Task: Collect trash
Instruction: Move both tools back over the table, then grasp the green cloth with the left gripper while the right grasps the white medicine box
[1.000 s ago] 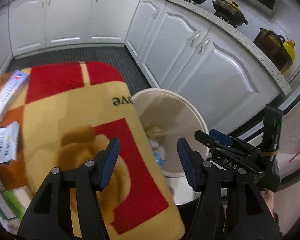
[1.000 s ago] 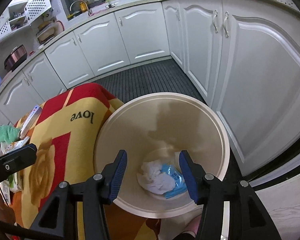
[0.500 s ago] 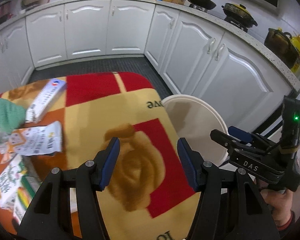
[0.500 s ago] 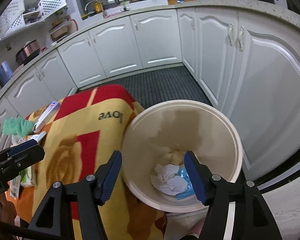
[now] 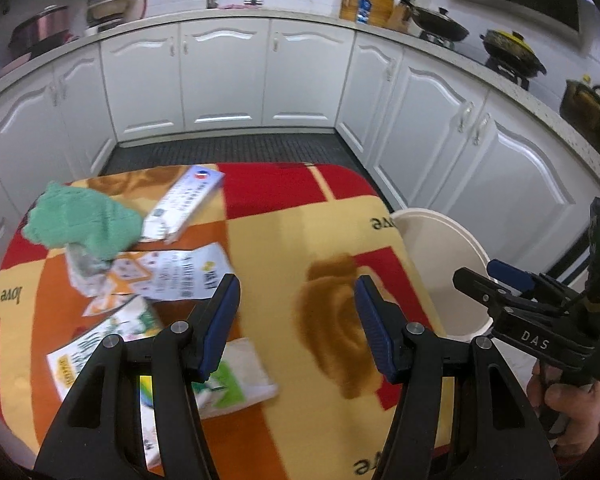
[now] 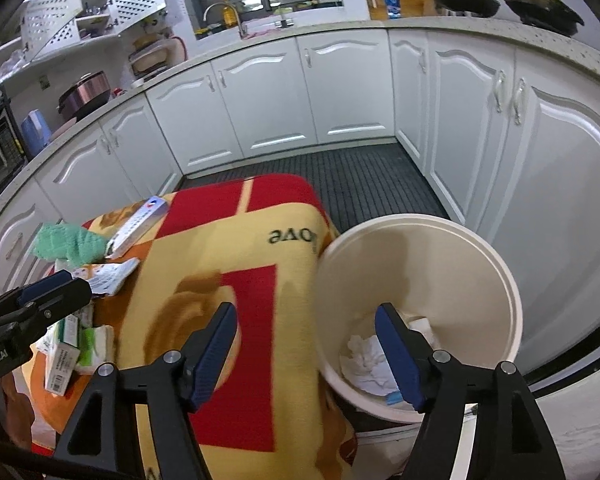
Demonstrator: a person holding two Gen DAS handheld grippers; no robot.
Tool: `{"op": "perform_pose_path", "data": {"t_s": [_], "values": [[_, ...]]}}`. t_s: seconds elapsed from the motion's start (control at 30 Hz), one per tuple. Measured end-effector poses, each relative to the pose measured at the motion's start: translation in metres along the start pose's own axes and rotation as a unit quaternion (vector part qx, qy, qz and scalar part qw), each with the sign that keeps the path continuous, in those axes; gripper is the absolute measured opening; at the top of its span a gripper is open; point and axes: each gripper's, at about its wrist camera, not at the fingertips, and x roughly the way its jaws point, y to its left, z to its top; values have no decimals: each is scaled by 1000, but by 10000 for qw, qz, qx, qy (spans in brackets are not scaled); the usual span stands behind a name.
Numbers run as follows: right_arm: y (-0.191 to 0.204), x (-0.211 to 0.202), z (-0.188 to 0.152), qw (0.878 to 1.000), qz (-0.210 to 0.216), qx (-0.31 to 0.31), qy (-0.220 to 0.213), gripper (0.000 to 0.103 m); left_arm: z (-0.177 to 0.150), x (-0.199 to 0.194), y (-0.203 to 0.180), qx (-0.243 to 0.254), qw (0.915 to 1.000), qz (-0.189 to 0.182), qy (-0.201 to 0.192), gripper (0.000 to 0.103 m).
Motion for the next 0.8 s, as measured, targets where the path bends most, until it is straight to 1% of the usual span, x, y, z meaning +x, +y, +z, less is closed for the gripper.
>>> {"op": "perform_pose_path", "data": {"t_s": [0.1,0.17,0.27,0.33,0.4,0.47,0.67,0.8], "values": [[13,0,2,9999,118,-92,11,71,-2,-8,16,-143,9999,-18,-3,58],[21,0,3,9997,179,-149,5,76,-2,-15,34,-274,9996,-20,-31,58],[37,3,5,9992,281,-278,4,77,-1,-24,58,-450,9989,37,-91,59],[46,8,6,9988,365,-332,50,77,2,-30,80,-595,9981,112,-149,61],[55,14,7,9981,502,-337,120,77,6,-34,97,-740,9969,159,-210,69],[64,21,10,9974,617,-333,185,77,11,-36,122,-946,9949,236,-266,70],[94,44,17,9941,924,-453,333,77,25,-22,167,-1127,9919,518,-285,71],[115,62,25,9924,1020,-526,442,77,35,-5,184,-1142,9916,547,-269,71]]}}
